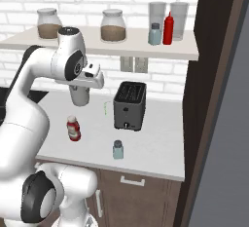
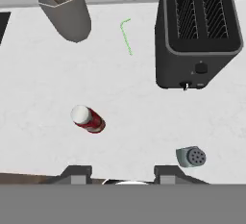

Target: Put the shaker and condiment bottle from the counter next to their counterparts in the cabinet.

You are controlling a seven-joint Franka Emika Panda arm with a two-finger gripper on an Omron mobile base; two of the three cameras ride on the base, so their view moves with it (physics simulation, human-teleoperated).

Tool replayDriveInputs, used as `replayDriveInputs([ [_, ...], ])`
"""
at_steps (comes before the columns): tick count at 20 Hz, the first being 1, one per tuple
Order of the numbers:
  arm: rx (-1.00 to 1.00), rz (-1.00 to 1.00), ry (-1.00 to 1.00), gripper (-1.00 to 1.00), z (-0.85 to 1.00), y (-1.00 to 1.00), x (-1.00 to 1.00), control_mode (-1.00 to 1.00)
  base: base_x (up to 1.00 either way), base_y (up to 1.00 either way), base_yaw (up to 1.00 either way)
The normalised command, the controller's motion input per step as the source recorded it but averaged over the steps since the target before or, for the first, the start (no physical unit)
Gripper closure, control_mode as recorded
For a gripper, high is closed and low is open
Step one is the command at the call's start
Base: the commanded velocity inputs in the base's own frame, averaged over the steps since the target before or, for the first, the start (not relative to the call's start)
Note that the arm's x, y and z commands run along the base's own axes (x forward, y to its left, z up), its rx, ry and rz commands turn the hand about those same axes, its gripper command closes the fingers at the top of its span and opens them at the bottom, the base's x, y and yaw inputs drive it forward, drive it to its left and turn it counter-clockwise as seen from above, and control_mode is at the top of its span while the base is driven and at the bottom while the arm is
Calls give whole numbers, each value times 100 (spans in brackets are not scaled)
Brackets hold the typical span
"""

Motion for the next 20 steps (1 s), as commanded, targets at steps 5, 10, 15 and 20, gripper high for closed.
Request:
replayDriveInputs([
  [5,3,0,-18,-100,-12,-5,-39,-100,0,0,0],
  [10,1,6,-14,-100,-25,-21,-70,-100,0,0,0],
  [15,2,34,-20,-100,-45,-16,-30,-100,0,0,0],
  [20,9,55,-31,-100,-87,8,0,-100,0,0,0],
])
